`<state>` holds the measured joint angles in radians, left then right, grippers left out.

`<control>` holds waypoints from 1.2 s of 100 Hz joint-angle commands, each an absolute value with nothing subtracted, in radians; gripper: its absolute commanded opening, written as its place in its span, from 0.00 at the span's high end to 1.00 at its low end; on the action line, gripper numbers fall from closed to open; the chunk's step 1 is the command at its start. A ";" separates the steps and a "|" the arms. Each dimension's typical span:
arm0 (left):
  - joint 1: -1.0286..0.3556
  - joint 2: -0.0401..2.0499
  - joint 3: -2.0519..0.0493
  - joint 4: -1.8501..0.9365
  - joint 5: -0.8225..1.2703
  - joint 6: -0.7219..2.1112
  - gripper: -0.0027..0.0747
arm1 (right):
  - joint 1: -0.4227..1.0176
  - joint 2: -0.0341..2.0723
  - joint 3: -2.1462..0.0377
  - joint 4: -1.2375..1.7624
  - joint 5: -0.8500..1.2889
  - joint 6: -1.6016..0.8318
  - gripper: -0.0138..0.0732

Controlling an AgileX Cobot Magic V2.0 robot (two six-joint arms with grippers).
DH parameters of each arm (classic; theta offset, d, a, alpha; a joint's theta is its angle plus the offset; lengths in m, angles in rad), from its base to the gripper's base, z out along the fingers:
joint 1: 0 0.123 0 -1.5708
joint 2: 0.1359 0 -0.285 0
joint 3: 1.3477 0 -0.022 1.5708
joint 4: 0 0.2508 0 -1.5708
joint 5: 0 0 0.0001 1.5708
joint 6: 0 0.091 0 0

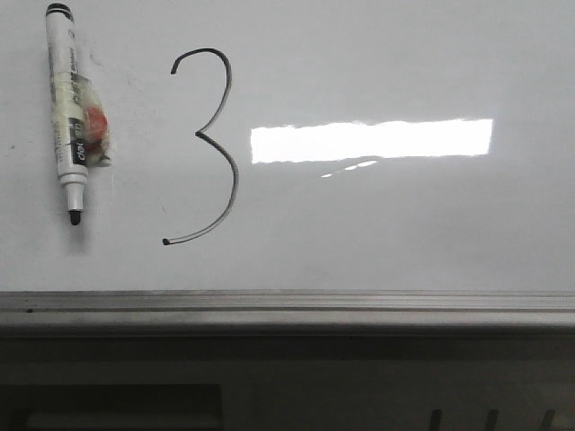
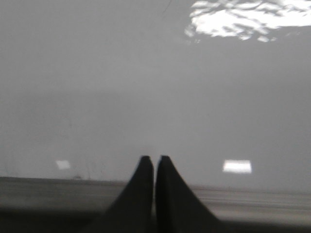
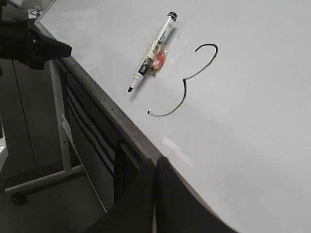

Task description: Write number 3 on whiteboard

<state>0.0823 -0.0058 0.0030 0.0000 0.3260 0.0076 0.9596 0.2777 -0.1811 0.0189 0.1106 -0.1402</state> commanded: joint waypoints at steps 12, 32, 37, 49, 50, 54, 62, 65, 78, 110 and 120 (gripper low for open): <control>0.088 -0.031 0.038 0.045 0.319 -0.180 0.99 | 0.955 0.282 -0.207 0.008 0.031 -0.142 0.90; 0.088 -0.031 0.038 0.045 0.318 -0.180 0.99 | 0.955 0.282 -0.207 0.008 0.031 -0.142 0.90; 0.088 -0.031 0.038 0.045 0.318 -0.177 0.99 | 0.955 0.282 -0.207 0.008 0.031 -0.142 0.90; 0.088 -0.031 0.038 0.045 0.318 -0.177 0.99 | 0.955 0.282 -0.207 0.008 0.031 -0.142 0.90; 0.088 -0.031 0.038 0.045 0.318 -0.177 0.99 | 0.955 0.282 -0.207 0.008 0.031 -0.142 0.90; 0.088 -0.031 0.038 0.045 0.318 -0.177 0.99 | 0.955 0.282 -0.207 0.008 0.031 -0.142 0.90; 0.088 -0.031 0.038 0.045 0.318 -0.177 0.99 | 0.955 0.282 -0.207 0.008 0.031 -0.142 0.90; 0.088 -0.031 0.038 0.045 0.318 -0.177 0.99 | 0.955 0.282 -0.207 0.008 0.031 -0.142 0.90; 0.088 -0.031 0.038 0.045 0.318 -0.177 0.99 | 0.955 0.282 -0.207 0.008 0.031 -0.142 0.90; 0.088 -0.031 0.038 0.045 0.318 -0.177 0.99 | 0.955 0.282 -0.207 0.008 0.031 -0.142 0.90; 0.088 -0.031 0.038 0.045 0.318 -0.177 0.99 | 0.955 0.282 -0.205 0.008 0.031 -0.142 0.90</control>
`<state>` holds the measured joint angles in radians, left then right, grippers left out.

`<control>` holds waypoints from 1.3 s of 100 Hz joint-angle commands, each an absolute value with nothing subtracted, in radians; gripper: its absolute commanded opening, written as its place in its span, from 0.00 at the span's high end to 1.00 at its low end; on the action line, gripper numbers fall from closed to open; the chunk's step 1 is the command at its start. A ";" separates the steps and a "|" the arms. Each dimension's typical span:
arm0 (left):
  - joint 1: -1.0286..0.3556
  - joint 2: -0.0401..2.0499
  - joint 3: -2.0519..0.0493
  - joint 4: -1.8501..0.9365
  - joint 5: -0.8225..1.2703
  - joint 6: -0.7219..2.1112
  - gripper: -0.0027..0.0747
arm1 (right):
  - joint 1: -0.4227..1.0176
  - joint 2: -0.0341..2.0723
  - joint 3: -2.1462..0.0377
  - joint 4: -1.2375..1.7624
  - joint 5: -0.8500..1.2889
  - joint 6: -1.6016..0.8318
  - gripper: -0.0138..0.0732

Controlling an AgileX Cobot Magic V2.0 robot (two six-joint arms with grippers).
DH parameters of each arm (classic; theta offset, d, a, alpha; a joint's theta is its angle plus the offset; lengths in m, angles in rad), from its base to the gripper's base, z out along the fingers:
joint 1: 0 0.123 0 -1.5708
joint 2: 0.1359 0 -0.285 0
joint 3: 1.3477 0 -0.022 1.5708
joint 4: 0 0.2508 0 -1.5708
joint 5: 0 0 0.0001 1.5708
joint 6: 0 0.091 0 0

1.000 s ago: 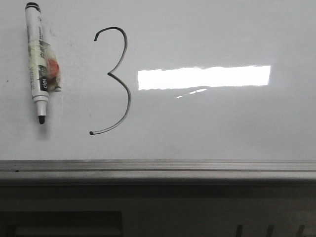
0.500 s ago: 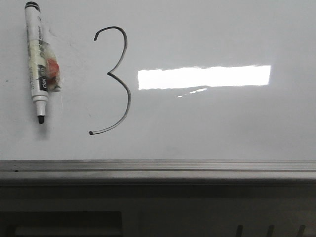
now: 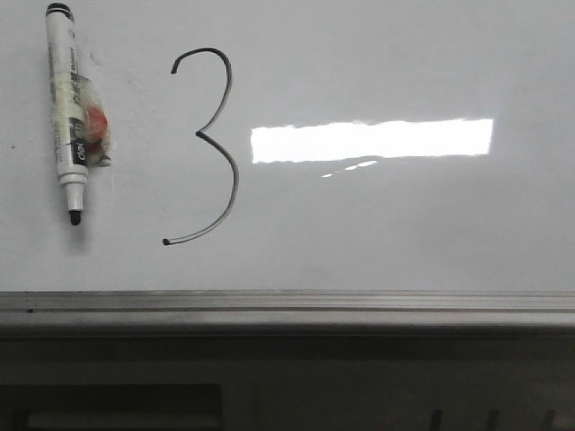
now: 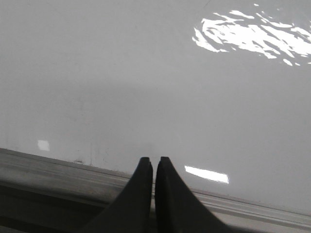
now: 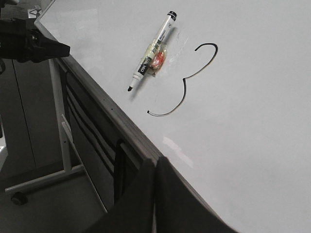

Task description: Write number 3 on whiteboard

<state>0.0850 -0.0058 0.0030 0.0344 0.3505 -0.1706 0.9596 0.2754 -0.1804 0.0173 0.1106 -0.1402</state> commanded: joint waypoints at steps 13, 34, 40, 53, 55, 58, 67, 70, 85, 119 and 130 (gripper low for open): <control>0.088 -0.031 0.038 0.045 0.318 -0.177 0.99 | 0.955 0.282 -0.167 0.008 -0.044 -0.142 0.90; 0.088 -0.031 0.038 0.045 0.318 -0.177 0.99 | 0.874 0.282 -0.037 0.008 -0.286 -0.142 0.90; 0.088 -0.031 0.038 0.045 0.318 -0.177 0.99 | 0.811 0.282 0.004 0.031 -0.329 -0.142 0.90; 0.088 -0.031 0.038 0.045 0.318 -0.177 0.99 | 0.652 0.282 0.034 0.038 -0.311 -0.142 0.90; 0.088 -0.031 0.038 0.045 0.318 -0.177 0.99 | 0.634 0.282 0.034 0.038 -0.308 -0.142 0.90; 0.088 -0.031 0.038 0.045 0.318 -0.177 0.99 | 0.589 0.280 0.034 0.038 -0.306 -0.142 0.90; 0.088 -0.031 0.038 0.045 0.318 -0.177 0.99 | 0.467 0.259 0.034 0.038 -0.298 -0.142 0.90; 0.088 -0.031 0.038 0.045 0.318 -0.177 0.99 | 0.430 0.250 0.034 0.038 -0.293 -0.142 0.90; 0.088 -0.031 0.038 0.045 0.318 -0.177 0.99 | 0.253 0.175 0.034 0.038 -0.171 -0.142 0.90; 0.088 -0.031 0.038 0.045 0.318 -0.177 0.99 | -0.077 -0.025 0.034 0.042 0.304 -0.142 0.90; 0.088 -0.031 0.038 0.045 0.318 -0.177 0.99 | -0.104 -0.026 0.034 0.045 0.322 -0.142 0.90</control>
